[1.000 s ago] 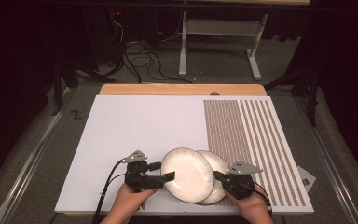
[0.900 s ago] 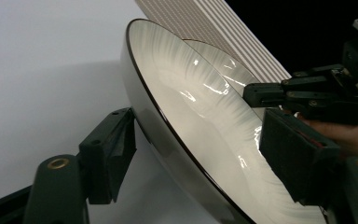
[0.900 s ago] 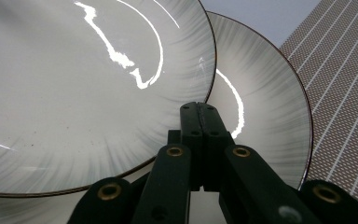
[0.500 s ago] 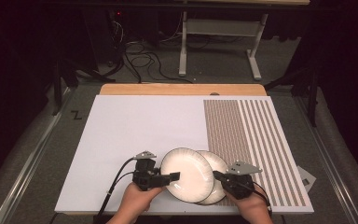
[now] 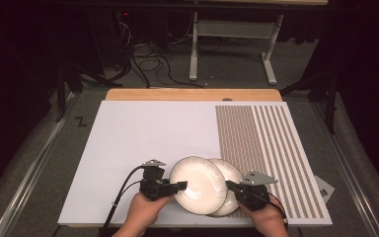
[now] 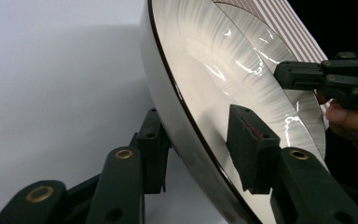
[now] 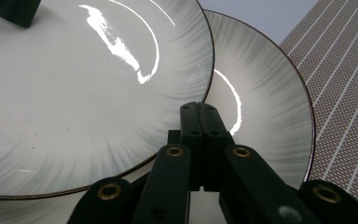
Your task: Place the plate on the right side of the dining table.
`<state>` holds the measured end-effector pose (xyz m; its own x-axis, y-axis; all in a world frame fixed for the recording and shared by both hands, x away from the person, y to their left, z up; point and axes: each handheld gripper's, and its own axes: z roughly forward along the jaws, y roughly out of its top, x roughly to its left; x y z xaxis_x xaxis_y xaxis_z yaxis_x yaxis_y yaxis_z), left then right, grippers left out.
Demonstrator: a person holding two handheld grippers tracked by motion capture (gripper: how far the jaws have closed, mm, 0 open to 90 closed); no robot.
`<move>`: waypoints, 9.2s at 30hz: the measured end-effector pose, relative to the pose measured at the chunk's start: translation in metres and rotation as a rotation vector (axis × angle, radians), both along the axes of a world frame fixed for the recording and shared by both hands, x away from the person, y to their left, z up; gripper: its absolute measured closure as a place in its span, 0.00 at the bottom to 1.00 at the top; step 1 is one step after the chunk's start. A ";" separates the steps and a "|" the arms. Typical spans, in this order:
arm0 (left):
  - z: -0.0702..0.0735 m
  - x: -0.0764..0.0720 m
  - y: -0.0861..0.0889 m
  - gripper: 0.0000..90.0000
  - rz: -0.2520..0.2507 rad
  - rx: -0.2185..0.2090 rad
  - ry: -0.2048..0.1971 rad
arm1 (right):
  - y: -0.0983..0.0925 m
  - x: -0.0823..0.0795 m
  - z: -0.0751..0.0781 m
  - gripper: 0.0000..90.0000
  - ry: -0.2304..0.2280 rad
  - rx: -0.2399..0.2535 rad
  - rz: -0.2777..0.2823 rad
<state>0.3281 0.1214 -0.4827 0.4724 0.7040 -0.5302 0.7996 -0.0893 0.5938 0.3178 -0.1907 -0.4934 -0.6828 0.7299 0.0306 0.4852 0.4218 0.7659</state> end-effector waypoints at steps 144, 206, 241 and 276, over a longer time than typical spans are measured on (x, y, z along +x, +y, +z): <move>0.031 -0.010 -0.001 0.89 -0.048 -0.004 -0.562 | 0.008 0.033 0.008 0.58 0.066 0.271 0.082; 0.055 0.023 -0.033 0.85 -0.082 -0.069 -0.511 | -0.049 0.035 0.066 0.93 -0.096 0.367 0.021; 0.048 0.096 -0.116 0.87 -0.153 -0.176 -0.397 | -0.134 0.071 0.068 0.94 -0.059 0.434 -0.147; 0.016 0.158 -0.183 0.81 -0.198 -0.070 -0.249 | -0.189 0.106 0.031 0.95 0.009 0.424 -0.284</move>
<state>0.4865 -0.0615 -0.4671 0.7180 0.5515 -0.4246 0.5999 -0.1808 0.7794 0.4234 -0.3795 -0.4620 -0.4576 0.8088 0.3694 0.5426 -0.0751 0.8366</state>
